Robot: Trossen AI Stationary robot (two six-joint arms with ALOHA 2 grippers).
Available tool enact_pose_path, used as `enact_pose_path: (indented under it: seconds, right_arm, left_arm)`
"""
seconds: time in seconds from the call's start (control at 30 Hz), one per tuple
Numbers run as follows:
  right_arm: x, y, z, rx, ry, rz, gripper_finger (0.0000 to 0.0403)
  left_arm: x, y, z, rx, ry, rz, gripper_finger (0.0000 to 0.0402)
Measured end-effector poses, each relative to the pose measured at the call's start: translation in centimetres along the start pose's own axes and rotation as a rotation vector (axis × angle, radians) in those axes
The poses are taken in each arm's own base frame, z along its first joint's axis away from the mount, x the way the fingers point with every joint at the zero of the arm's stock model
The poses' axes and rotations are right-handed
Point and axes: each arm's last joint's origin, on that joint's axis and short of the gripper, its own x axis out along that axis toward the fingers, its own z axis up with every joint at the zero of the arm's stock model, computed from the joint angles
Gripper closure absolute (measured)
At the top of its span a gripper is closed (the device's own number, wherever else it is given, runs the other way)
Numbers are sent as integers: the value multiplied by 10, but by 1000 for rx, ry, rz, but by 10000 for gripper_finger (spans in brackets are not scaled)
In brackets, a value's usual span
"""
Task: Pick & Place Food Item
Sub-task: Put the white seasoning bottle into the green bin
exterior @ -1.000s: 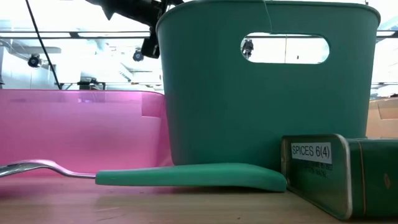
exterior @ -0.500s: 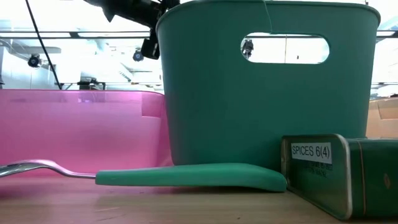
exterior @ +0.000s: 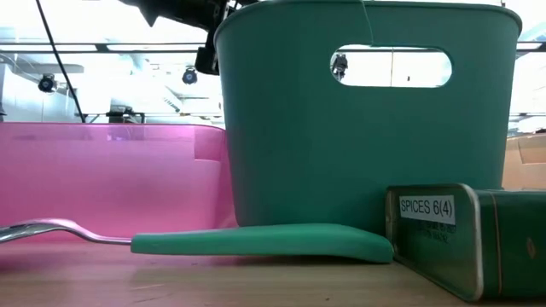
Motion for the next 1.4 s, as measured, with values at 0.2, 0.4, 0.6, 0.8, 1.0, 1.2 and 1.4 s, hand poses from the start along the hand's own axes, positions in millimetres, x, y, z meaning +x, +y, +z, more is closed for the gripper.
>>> enact_pose_path:
  seconds: [0.2, 0.4, 0.6, 0.8, 1.0, 1.2, 1.4]
  right_arm:
    - [-13, -2, -3, 86, 74, -22, 51]
    - [-25, 0, -10, 139, 121, -45, 51]
    - [-34, 3, -21, 128, 161, -136, 51]
    - [-46, 1, -30, 143, 216, -169, 51]
    - [-70, -6, -43, 146, 229, -248, 51]
    - [-98, -13, -52, 206, 155, -265, 51]
    - [-118, -17, -62, 256, 101, -256, 51]
  left_arm:
    - [1, -5, -6, 22, 24, -16, 211]
    - [2, -7, -11, 36, 54, -28, 211]
    - [-1, -9, -15, 32, 108, -45, 211]
    - [-4, -11, -14, -20, 99, -41, 211]
    - [-6, -15, -11, -85, 97, 73, 211]
    - [-14, -40, 3, 13, 105, 327, 211]
    - [-3, -62, 14, 107, 204, 470, 211]
